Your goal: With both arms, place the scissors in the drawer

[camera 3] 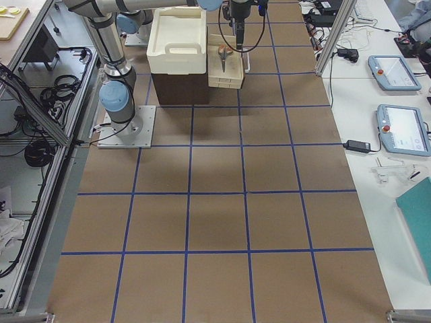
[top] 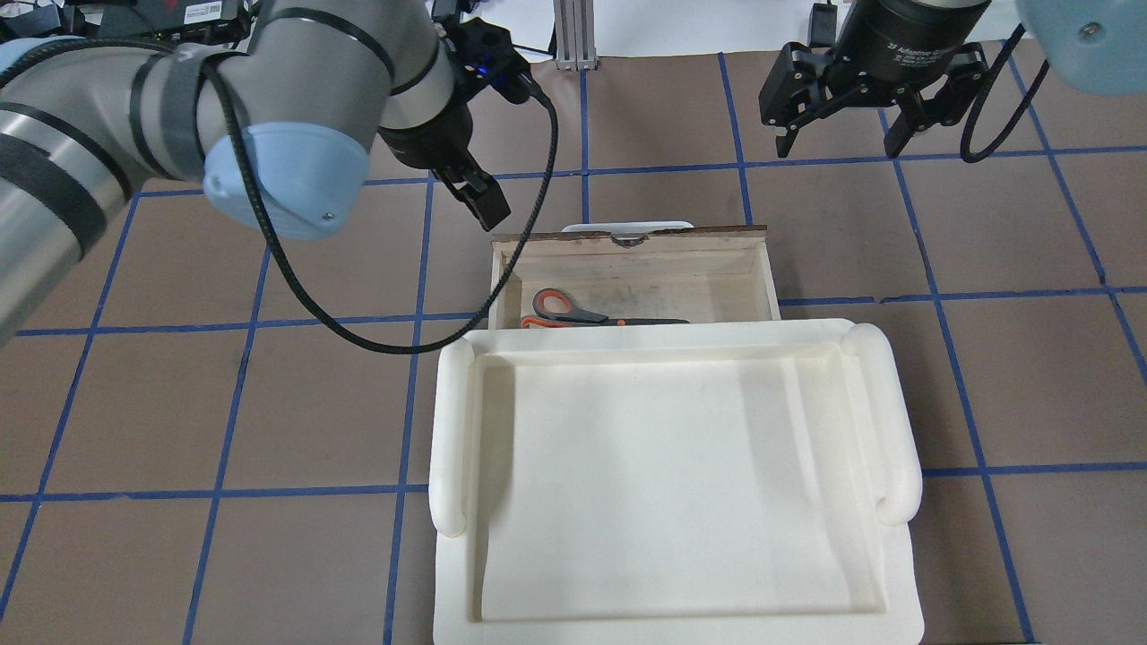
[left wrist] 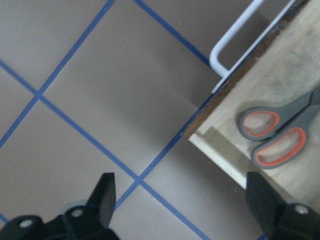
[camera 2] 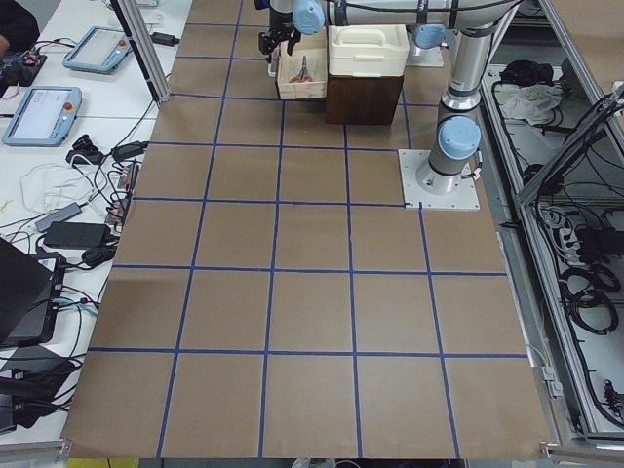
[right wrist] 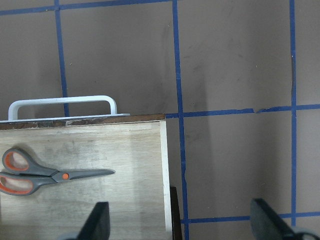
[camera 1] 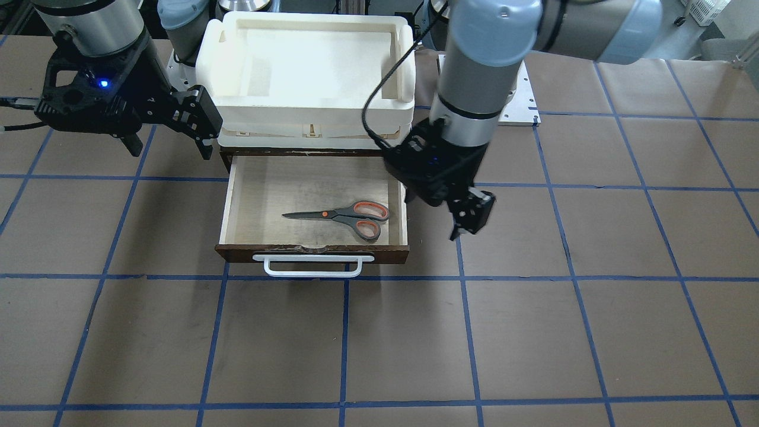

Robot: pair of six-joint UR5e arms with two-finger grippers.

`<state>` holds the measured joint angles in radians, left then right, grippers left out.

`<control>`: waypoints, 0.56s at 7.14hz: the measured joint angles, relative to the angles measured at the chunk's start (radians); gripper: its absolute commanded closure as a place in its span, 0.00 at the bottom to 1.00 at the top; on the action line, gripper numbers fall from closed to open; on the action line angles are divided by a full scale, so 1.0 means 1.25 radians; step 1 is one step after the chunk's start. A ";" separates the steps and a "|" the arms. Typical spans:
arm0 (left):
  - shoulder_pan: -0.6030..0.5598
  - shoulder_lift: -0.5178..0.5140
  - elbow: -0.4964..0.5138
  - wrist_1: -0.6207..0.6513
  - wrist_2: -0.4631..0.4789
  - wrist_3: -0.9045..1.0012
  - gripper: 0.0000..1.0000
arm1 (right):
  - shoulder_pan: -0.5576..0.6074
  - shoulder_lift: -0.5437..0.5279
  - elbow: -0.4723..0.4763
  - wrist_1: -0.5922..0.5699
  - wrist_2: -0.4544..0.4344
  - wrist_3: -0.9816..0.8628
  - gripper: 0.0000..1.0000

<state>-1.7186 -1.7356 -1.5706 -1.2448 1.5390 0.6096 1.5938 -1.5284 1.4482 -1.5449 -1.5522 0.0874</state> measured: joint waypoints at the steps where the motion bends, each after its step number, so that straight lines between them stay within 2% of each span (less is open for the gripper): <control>1: 0.066 0.013 0.002 0.000 -0.002 -0.066 0.00 | 0.006 0.001 0.000 0.000 -0.011 0.010 0.00; 4: 0.156 0.028 0.003 -0.009 0.012 -0.315 0.00 | 0.016 0.001 0.001 0.001 -0.027 -0.021 0.00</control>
<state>-1.5231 -1.7006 -1.5663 -1.2558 1.5536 0.2153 1.6140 -1.5269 1.4499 -1.5434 -1.5863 0.0610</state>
